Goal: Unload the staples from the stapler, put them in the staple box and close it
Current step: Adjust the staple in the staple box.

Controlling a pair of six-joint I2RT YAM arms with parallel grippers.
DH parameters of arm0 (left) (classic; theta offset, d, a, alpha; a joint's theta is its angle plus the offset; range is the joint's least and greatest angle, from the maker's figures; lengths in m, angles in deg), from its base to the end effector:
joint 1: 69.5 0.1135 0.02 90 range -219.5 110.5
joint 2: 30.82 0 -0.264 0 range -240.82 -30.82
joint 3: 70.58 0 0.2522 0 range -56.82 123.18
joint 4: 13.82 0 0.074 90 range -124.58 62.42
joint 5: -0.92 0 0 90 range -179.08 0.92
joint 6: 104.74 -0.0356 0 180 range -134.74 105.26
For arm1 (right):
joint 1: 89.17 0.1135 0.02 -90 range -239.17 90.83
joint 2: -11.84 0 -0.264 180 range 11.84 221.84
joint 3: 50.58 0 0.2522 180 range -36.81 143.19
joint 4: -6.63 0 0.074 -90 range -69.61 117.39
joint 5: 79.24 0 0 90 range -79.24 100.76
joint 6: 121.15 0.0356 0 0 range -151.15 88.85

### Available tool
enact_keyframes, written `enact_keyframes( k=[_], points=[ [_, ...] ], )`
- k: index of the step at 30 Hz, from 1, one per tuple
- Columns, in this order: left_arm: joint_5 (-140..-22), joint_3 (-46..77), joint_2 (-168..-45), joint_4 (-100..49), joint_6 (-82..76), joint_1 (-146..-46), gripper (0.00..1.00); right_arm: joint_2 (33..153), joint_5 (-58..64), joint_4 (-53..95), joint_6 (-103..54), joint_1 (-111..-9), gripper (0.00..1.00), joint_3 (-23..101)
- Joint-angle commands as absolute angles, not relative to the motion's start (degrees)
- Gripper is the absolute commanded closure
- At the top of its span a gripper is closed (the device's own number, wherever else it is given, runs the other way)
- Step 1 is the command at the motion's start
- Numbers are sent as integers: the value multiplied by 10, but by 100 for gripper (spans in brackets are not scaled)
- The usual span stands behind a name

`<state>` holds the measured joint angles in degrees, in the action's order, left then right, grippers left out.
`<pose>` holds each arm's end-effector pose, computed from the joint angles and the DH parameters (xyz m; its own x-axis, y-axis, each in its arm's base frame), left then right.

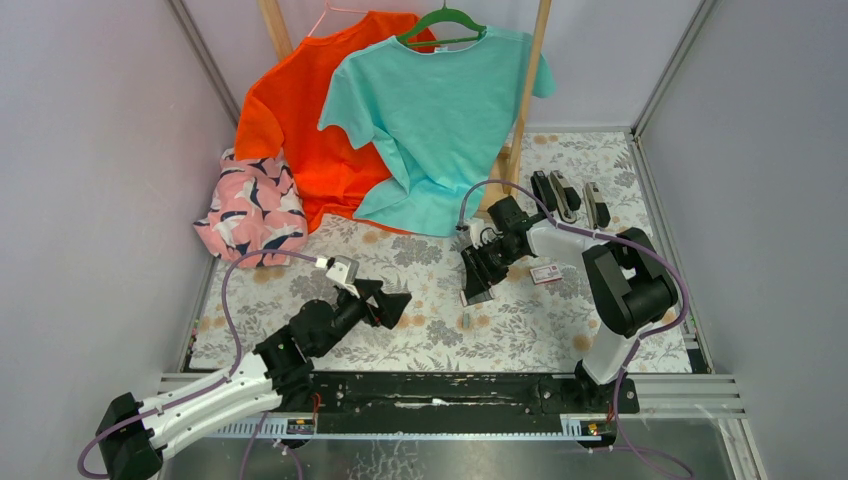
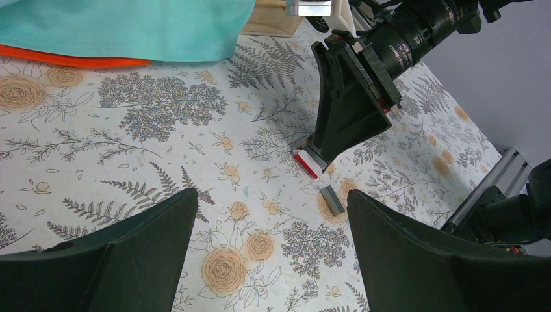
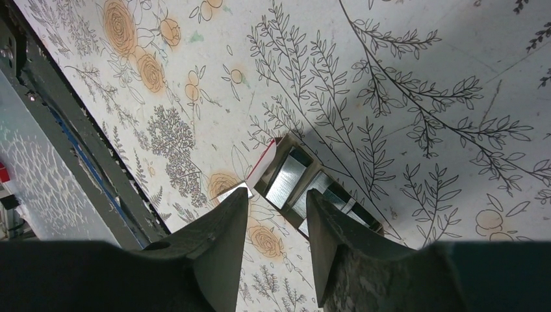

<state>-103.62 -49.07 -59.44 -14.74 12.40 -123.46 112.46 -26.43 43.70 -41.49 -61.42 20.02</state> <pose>0.0931 -0.1127 0.1936 -0.3635 -0.2510 -0.8972 0.5289 0.7372 -0.4205 0.2793 0.1712 0.1525 -0.6980 -0.5288 -0.4829 -0.7161 0.5088 0.4779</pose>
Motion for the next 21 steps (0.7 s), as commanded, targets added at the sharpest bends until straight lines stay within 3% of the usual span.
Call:
enact_keyframes(
  k=[1,21],
  points=[
    [-1046,-489,-591,-141,120,-1233,8,1111,-286,437,-413,-608,54,214],
    [-1045,-487,-591,-144,122,-1234,8,1102,-201,445,-409,-605,53,213]
  ],
)
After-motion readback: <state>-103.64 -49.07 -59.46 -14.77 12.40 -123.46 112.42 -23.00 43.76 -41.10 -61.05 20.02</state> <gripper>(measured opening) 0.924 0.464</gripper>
